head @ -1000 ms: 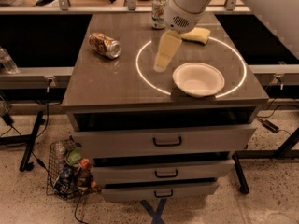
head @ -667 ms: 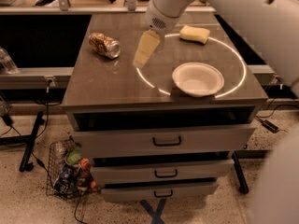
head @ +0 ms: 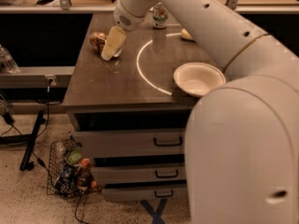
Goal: Place orange can upright
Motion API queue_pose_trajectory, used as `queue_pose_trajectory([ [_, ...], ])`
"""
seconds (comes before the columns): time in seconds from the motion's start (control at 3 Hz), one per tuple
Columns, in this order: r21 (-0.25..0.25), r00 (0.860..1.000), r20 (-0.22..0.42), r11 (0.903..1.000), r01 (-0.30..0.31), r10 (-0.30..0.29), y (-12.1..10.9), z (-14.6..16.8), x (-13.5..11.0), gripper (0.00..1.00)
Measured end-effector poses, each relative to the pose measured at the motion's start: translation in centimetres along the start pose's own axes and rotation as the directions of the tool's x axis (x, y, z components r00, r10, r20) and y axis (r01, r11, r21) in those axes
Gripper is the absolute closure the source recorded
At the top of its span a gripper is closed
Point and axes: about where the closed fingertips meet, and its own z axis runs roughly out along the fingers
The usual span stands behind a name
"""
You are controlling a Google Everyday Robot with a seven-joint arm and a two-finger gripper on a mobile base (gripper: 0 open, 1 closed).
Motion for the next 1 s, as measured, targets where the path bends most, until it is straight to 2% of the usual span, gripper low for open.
queue_pose_trajectory([
  [0.33, 0.013, 0.999, 0.029, 0.9993, -0.036, 0.036, -1.5, 2.8, -2.5, 0.00],
  [0.67, 0.038, 0.996, 0.028, 0.9954, -0.088, 0.087, -2.9, 5.2, -4.0, 0.00],
  [1.0, 0.064, 0.990, -0.002, 0.9884, -0.138, 0.138, -3.8, 8.3, -4.9, 0.00],
])
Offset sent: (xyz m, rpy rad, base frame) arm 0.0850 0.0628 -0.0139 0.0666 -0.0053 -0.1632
